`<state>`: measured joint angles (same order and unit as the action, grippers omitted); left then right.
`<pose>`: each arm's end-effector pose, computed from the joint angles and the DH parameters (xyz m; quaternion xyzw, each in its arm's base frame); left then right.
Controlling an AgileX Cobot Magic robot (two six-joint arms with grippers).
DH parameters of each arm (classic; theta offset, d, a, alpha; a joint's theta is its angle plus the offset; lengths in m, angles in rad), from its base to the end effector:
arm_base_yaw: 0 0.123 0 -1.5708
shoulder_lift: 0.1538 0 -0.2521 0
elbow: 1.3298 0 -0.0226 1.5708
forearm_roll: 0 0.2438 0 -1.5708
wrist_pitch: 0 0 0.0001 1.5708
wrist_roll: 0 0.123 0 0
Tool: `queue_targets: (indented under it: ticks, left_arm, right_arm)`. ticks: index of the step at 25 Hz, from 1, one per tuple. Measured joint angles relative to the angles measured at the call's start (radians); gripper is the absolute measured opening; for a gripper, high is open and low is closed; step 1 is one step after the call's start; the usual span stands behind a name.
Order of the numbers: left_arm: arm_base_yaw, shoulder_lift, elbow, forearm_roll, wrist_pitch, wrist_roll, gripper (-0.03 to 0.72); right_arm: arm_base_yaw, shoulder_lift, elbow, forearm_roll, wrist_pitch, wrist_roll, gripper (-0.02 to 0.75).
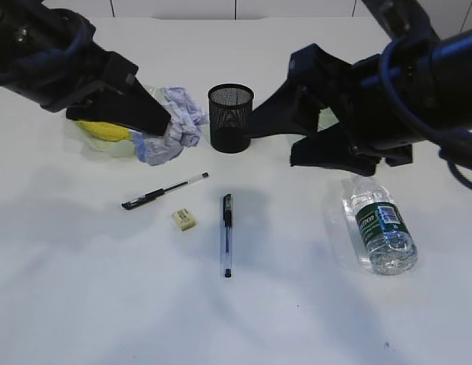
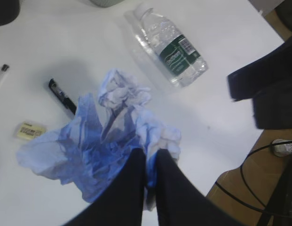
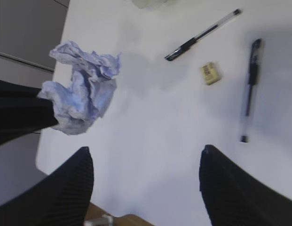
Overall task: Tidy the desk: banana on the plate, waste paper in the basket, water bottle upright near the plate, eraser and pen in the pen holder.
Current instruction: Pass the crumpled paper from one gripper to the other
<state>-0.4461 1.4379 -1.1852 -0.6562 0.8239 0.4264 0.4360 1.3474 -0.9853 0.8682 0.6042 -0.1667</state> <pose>0.2649 -0.1878 0.2728 0.2546 0.8820 -0.2920 0.2685 0.2570 0.1786 0.2591 -0.0197 0.8877 0.3803 0.2588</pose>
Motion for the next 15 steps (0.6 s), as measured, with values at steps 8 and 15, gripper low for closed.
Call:
queue_targets:
  ticks: [8, 15]
  left_arm:
    - [-0.003, 0.000, 0.000, -0.083, 0.000, 0.131, 0.017]
    - [0.007, 0.000, 0.000, -0.086, 0.004, 0.202, 0.017]
  right_arm:
    - [0.000, 0.108, 0.000, 0.624, 0.011, -0.319, 0.522]
    - [0.000, 0.147, 0.000, 0.704, 0.005, -0.353, 0.522]
